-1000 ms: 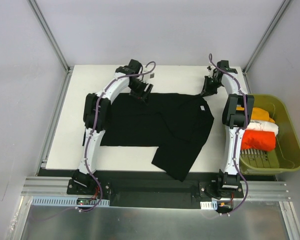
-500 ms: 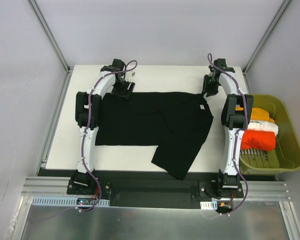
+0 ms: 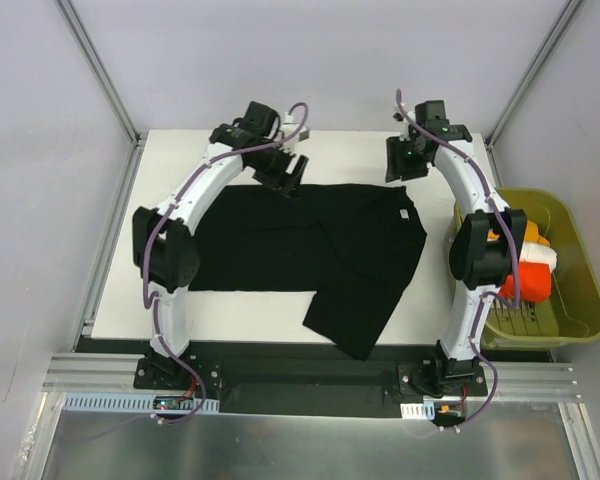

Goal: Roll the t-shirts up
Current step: Fold the T-shirt at the center of the board.

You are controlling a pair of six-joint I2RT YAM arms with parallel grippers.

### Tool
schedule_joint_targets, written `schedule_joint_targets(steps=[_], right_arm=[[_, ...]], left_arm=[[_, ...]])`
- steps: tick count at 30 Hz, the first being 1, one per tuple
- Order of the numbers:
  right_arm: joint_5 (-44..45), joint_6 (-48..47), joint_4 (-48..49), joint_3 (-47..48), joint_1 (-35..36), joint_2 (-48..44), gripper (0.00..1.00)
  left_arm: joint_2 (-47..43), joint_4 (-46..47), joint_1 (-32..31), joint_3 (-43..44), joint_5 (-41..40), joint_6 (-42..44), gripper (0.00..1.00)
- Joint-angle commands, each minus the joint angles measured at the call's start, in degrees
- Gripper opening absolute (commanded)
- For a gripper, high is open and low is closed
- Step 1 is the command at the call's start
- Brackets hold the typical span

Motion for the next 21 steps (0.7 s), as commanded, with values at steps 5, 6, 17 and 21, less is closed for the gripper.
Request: schedule_joint_targets(steps=[5,6,17,21], right_arm=[[-18.24,-10.93,-7.01,-9.23,9.11,-3.65,0.51],[-17.98,-11.02,-6.84,-9.68,9.9,-3.3,0.51],[-13.14,-13.39,-8.33,-11.09,17.21,4.43,0.44],[-11.56,-13.65,-8.15,-10.65,17.38,5.23,0.43]], left_arm=[[-12.5,-3.46,17.06,-13.82,0.92,1.19,0.7],[-13.64,-3.46,19.6,-15.05,1.18,1.46,0.7],[-25.95,-3.12,30.96,-30.44,4.61,1.55,0.68],[-27.88,-2.5,32.46,-32.73,5.14,1.46,0.68]])
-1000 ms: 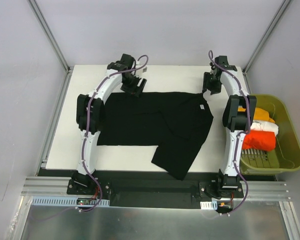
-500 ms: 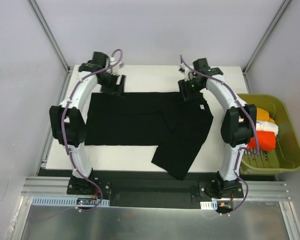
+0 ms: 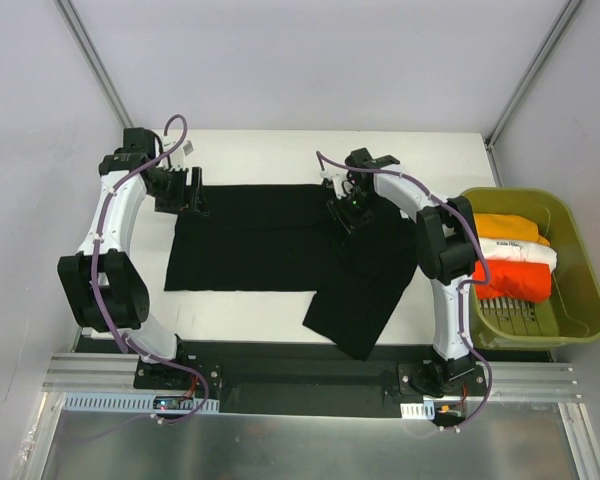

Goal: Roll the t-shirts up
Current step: Fold the T-shirt at the center of the board.

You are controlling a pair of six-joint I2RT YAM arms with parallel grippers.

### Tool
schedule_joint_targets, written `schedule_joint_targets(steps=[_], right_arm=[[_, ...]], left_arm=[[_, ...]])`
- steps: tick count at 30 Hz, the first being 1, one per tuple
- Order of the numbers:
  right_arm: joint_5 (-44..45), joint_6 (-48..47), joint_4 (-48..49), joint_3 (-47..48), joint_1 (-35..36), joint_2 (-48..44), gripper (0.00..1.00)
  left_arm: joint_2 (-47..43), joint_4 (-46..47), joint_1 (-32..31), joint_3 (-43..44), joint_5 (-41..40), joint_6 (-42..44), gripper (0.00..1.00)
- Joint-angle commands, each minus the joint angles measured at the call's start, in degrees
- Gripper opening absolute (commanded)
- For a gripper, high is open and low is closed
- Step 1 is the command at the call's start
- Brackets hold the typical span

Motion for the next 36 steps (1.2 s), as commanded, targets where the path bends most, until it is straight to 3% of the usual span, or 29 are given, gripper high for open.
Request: schedule_joint_targets(steps=[1,10,16,20,26,36], right_arm=[[2.34,-1.42,-1.42,0.71,-0.32,0.16,0.43],[1.12,-2.38,-2.13,-2.71,-0.15,0.16,0.39],[2.34,-1.94,-1.69,-2.72,0.47,0.33,0.26],[4.19,-1.68,-1.51,-1.92,1.08,-0.89,0.11],[5.42,-1.5,-1.16,-2.36,3.54,-3.97,0.01],[6.82,-1.76,-1.25,-3.68,16.37,-7.75,0.02]], left_arm=[[-3.08,-0.07,1.55,-2.39,2.3,0.23,0.68],[-3.17,0.01,2.08,-2.57,2.21,0.67,0.68],[-3.26,0.02,2.26,-2.13,1.51,0.85,0.68],[-4.22,0.1,2.44,-1.78,1.59,0.94,0.68],[-5.28,0.28,2.52,-1.43,2.91,0.06,0.68],[-10.02,1.33,2.52,-4.93,4.93,-0.82,0.67]])
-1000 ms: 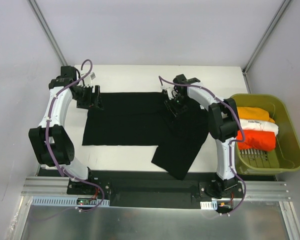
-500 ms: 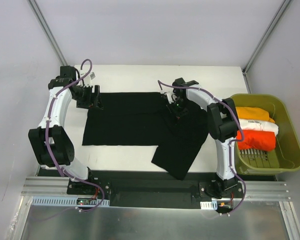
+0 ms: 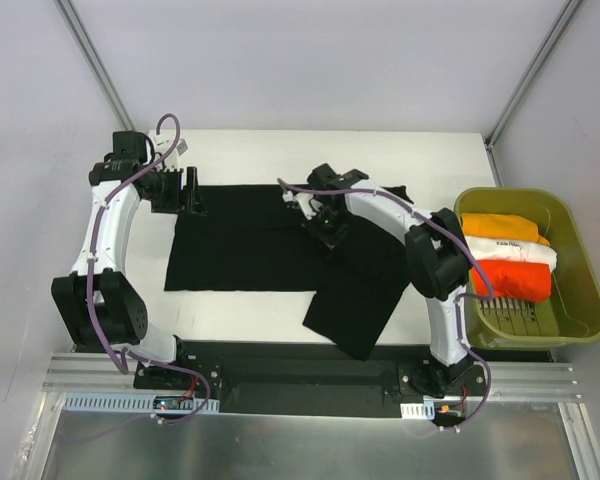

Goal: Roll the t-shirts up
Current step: Fold the T-shirt at the center of the board.

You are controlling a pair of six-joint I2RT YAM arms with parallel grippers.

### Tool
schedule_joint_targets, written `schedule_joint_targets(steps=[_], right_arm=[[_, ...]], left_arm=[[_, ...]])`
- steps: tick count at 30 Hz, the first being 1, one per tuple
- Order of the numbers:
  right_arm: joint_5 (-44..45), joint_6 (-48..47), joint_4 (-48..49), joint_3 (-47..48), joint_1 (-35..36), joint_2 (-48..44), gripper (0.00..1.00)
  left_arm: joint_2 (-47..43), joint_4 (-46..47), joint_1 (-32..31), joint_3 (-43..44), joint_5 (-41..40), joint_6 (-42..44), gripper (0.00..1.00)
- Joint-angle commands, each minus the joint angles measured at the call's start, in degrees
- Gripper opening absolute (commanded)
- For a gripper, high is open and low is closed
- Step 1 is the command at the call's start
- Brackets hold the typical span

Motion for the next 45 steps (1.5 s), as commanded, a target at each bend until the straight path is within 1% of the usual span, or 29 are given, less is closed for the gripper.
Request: schedule_joint_targets(steps=[1,2,3,4,5,9,11,13,14,15,17,18,20,21,23,24,26,28,30,32,34,38,43,45], right_arm=[[1.54,-0.56,-1.05,-0.82,7.51,-3.97,0.06],[1.63,-0.74,-1.14,-0.9,8.58,-4.06,0.23],[1.89,-1.0,-1.23,-1.08,9.55,-4.32,0.31],[2.07,-1.09,-1.14,-1.17,10.95,-4.59,0.38],[2.33,-1.09,-1.14,-1.08,11.4,-5.46,0.39],[6.97,-2.14,0.27,0.06,10.88,-7.31,0.39],[8.13,-3.37,0.62,0.67,9.04,-7.23,0.39],[8.66,-4.16,0.71,2.07,5.27,-6.44,0.37],[8.66,-4.26,0.79,2.78,3.6,-6.17,0.36],[8.66,-4.43,0.71,3.92,0.19,-4.86,0.35],[8.57,-5.39,0.71,7.25,-3.52,-3.45,0.29],[8.83,-5.83,0.97,8.31,-6.84,-1.97,0.28],[9.88,-7.24,2.11,11.64,-9.94,-0.11,0.27],[11.37,-7.68,2.72,12.62,-12.65,0.68,0.27],[12.87,-8.38,4.3,15.86,-15.13,3.75,0.25],[12.97,-8.39,4.83,17.1,-17.23,4.72,0.25],[13.49,-8.74,6.15,20.43,-18.82,7.62,0.23],[13.76,-10.14,7.03,21.85,-20.41,10.07,0.22],[15.85,-11.72,8.09,23.43,-21.46,11.58,0.21],[17.87,-12.78,8.61,24.14,-21.99,14.03,0.2],[19.2,-13.83,9.23,24.49,-22.87,15.44,0.19],[21.13,-14.36,10.2,25.46,-24.8,18.87,0.19],[23.94,-13.23,11.43,29.14,-25.77,21.69,0.18],[23.43,-11.3,11.52,30.46,-26.12,20.39,0.19]], left_arm=[[-4.62,0.79,0.47,-2.47,2.64,-0.78,0.67],[-4.98,0.88,0.47,-3.0,2.99,-0.86,0.67],[-5.33,0.96,0.47,-3.96,3.17,-0.78,0.68],[-5.42,1.31,0.38,-4.32,3.43,-0.86,0.68],[-5.42,1.4,0.47,-4.58,3.61,-1.04,0.67],[-3.67,2.11,0.47,-4.41,3.87,-1.04,0.68],[-2.44,2.11,0.47,-3.71,3.7,-1.04,0.67],[-0.15,2.28,0.56,-2.57,3.17,-0.52,0.67],[0.81,2.8,0.47,-2.22,1.69,-0.43,0.66],[3.0,3.24,0.47,-1.17,0.89,-0.25,0.66],[5.99,4.21,0.47,1.55,-1.74,0.8,0.65],[9.57,4.3,0.47,2.78,-2.71,1.15,0.64],[13.46,4.39,0.47,6.46,-3.77,1.86,0.62],[17.39,4.65,0.47,7.71,-4.21,2.12,0.61],[21.28,4.48,0.56,11.3,-3.69,3.0,0.58],[24.61,4.57,0.56,12.54,-2.82,3.96,0.56],[29.27,4.48,0.56,16.66,-2.37,4.58,0.54],[32.18,4.39,0.56,19.74,-2.02,5.02,0.53],[36.05,4.13,0.56,23.79,-2.1,5.2,0.53],[39.12,3.43,0.56,26.16,-4.29,4.94,0.52],[40.46,3.34,0.64,26.26,-7.62,4.67,0.51],[42.65,2.72,1.7,24.95,-10.62,3.71,0.49],[41.61,2.81,4.77,23.37,-15.11,2.3,0.42],[40.73,2.81,6.26,22.75,-15.73,2.65,0.41]])
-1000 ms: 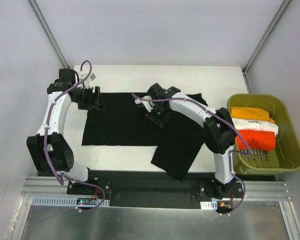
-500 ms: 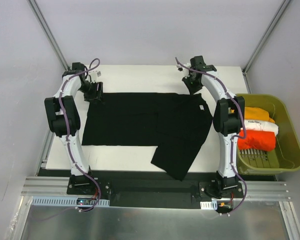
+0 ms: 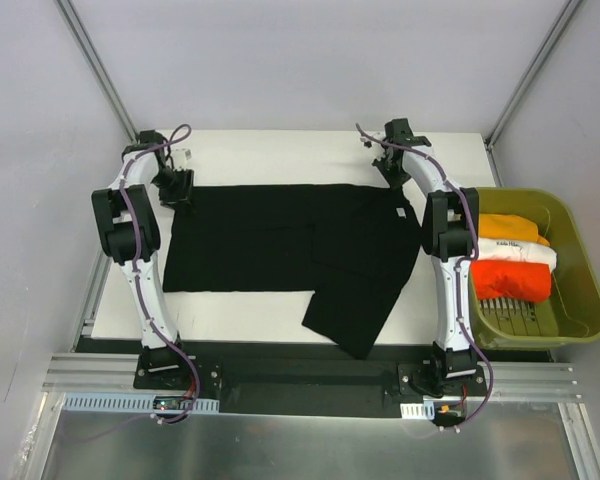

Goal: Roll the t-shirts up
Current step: Fold the T-shirt at the center of the board.

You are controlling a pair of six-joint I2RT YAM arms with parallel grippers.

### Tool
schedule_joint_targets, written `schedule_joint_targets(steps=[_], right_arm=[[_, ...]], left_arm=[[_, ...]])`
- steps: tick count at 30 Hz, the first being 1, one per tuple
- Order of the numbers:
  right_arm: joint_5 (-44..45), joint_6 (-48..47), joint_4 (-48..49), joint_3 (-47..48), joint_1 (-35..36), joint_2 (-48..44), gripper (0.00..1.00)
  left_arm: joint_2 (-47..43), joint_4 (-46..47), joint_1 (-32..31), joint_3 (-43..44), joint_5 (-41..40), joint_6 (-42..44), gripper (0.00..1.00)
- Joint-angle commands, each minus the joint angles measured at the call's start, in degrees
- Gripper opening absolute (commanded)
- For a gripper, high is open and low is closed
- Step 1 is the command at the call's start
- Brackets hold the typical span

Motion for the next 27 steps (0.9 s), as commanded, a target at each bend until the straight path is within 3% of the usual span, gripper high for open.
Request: schedule_joint_targets(steps=[1,9,21,27], right_arm=[[1.97,2.83,0.92,4.5,-1.4,-1.04,0.19],[0.54,2.93,0.83,0.47,-1.49,-7.2,0.2],[0.55,0.82,-1.89,-4.89,-2.02,-8.61,0.14],[-1.47,1.69,-2.6,-1.74,-2.02,-3.7,0.14]], left_arm=[[-2.85,-1.54,3.65,-1.4,-4.23,-0.1,0.42],[-5.32,-5.85,3.39,3.78,9.38,-0.89,0.41],[-4.01,-6.2,2.68,5.36,10.63,-0.72,0.41],[-1.11,-6.11,2.68,6.94,10.1,0.07,0.42]])
